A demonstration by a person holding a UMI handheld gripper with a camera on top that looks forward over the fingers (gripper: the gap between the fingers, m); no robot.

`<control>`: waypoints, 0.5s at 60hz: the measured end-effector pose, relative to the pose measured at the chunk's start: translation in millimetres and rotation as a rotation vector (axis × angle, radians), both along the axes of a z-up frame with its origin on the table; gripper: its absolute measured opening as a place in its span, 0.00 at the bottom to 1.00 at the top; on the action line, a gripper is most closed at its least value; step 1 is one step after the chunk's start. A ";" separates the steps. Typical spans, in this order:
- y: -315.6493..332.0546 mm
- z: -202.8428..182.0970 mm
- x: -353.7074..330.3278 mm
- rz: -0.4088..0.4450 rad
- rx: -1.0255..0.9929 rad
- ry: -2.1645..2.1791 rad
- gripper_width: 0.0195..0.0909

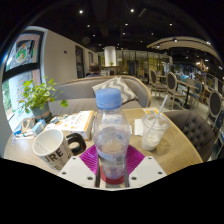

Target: Pour water

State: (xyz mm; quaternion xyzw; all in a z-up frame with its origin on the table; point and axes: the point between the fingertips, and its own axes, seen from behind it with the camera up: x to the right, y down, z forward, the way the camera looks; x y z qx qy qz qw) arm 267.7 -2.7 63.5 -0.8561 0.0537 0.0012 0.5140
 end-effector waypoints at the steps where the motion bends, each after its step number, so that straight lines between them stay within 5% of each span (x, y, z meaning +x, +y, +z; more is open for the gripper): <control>1: 0.1 5.3 0.1 0.000 0.026 -0.003 0.18; 16: -1.1 0.5 3.0 -0.045 0.000 -0.004 0.45; 23: -17.6 4.5 4.7 -0.063 -0.063 0.007 0.94; 30: -48.4 14.2 7.7 -0.099 -0.105 -0.019 0.93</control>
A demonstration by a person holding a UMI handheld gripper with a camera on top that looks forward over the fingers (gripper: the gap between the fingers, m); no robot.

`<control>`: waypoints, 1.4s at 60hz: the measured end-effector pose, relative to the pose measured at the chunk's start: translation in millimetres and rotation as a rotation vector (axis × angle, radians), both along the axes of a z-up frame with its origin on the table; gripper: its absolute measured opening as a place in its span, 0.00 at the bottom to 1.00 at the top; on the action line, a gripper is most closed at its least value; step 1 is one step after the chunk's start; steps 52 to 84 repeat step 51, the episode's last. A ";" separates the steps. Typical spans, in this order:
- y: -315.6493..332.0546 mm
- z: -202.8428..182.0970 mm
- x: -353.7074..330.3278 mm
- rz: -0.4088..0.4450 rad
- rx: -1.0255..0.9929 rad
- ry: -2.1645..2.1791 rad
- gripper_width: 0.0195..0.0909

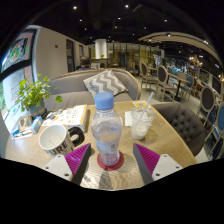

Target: Pour water

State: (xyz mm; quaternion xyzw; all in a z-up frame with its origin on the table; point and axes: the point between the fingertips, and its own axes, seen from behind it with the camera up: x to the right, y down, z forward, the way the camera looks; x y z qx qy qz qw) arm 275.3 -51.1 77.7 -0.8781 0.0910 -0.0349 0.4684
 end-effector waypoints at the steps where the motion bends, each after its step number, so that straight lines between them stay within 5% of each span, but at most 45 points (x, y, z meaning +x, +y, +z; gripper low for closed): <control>1: -5.6 2.0 0.0 -0.003 -0.006 -0.007 0.93; 35: -212.4 122.6 -116.4 -0.028 -0.096 -0.064 0.92; 84: -236.2 127.6 -135.9 -0.015 -0.083 -0.067 0.93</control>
